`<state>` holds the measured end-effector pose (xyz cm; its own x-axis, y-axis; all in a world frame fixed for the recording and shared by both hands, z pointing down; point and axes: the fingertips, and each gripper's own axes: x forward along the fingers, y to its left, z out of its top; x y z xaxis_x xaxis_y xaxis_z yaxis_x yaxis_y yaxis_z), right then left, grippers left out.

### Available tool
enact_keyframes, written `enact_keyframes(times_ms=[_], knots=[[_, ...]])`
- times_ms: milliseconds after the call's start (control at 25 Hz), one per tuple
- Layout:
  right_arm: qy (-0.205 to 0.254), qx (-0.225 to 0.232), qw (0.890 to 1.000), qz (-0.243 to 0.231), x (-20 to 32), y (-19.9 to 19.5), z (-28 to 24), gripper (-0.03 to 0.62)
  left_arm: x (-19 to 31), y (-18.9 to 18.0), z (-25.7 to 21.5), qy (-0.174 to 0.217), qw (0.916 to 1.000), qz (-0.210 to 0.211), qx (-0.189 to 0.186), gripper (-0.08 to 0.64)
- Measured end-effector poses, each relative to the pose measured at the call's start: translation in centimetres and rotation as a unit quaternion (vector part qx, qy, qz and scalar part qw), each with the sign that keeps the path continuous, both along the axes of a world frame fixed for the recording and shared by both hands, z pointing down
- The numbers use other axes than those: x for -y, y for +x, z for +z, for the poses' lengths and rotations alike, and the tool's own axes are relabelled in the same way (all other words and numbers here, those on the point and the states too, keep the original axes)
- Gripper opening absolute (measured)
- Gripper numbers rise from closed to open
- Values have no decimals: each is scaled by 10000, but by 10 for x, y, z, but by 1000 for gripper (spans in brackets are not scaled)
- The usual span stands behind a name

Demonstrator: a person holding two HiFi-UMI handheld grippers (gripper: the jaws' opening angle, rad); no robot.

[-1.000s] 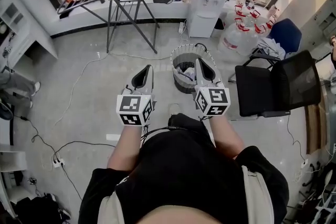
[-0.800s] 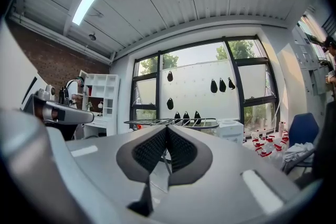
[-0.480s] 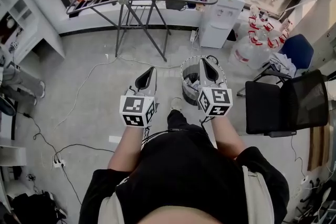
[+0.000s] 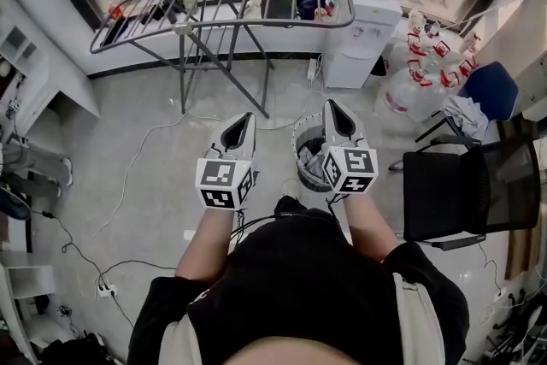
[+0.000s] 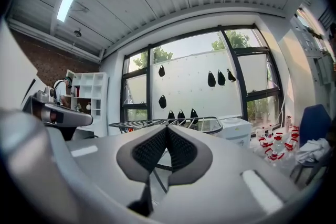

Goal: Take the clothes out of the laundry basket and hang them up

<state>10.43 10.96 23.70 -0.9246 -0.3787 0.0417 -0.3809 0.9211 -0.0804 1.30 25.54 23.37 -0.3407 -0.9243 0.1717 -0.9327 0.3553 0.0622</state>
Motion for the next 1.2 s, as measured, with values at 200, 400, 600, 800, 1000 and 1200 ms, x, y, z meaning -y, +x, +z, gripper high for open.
enact_keyframes(times_ms=[200,400,600,800,1000,1200], knots=[[-89,-10,9997,235,72,-37,0,12,77,-46,-6,-65,9997,240,36,8],[-114,-46,9988,482,133,-61,4,12,145,-77,-3,-114,9987,497,6,9],[-107,-170,9976,663,180,-69,11,12,201,-91,0,-146,9972,736,-59,8],[-148,-269,9950,945,212,-66,11,12,242,-93,3,-213,9940,1066,-150,8],[-184,-279,9907,1317,229,-58,11,12,272,-93,4,-216,9888,1468,-141,9],[-161,-249,9820,1863,244,-50,13,12,308,-93,8,-219,9779,2076,-101,9]])
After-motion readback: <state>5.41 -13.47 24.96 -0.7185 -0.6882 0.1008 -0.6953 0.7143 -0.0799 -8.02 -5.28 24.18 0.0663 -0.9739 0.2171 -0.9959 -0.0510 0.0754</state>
